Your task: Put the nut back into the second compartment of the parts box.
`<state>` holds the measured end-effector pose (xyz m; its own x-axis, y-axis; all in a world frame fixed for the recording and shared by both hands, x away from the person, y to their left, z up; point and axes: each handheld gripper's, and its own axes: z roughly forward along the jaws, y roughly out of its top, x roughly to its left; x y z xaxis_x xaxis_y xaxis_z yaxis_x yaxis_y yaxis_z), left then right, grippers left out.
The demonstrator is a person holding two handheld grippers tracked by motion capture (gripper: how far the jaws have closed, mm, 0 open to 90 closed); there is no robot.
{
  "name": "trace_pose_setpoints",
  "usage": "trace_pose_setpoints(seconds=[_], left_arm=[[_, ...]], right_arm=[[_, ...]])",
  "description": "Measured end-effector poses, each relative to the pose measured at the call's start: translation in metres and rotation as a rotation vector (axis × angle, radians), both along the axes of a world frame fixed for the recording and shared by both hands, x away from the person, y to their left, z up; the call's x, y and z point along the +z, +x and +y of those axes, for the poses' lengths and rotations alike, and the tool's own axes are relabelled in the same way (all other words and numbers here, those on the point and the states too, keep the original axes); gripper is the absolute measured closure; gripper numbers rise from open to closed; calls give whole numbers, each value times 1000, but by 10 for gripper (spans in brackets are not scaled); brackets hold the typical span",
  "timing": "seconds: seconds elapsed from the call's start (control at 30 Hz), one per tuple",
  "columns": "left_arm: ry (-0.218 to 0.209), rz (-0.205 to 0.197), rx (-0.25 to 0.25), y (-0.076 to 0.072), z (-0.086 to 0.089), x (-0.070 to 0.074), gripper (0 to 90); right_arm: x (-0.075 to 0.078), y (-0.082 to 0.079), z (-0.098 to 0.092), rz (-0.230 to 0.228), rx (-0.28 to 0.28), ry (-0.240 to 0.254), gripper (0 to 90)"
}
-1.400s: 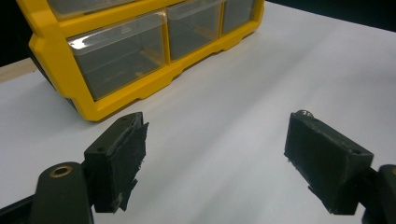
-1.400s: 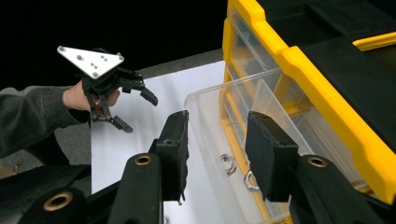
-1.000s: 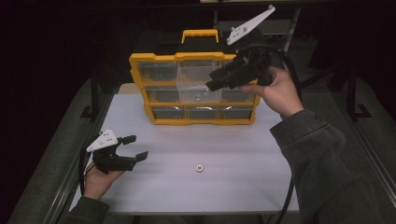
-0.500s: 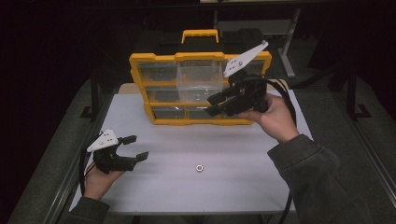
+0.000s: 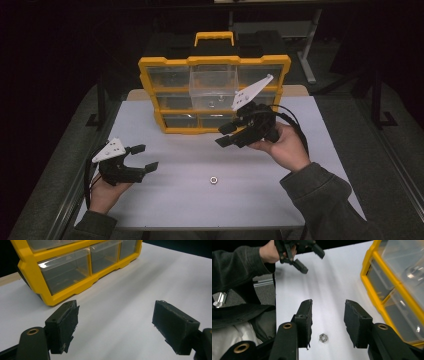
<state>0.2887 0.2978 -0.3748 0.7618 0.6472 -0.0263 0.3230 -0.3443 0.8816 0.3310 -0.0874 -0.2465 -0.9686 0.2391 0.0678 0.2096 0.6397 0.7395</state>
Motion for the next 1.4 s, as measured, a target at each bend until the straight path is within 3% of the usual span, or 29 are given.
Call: trace_pose_setpoints(seconds=[0.27,0.87,1.17,1.4], left_arm=[[-7,5,1,0,-2,-1,202],[0,-2,-4,0,0,-1,202],[-10,-5,-1,0,-1,-1,202],[-3,-5,-5,1,0,-1,202]], right_arm=[[-29,-3,7,45,-3,-30,564],[-98,3,22,83,-35,-106,545],[-123,5,27,89,-45,-126,545],[-141,6,33,122,-43,-150,545]])
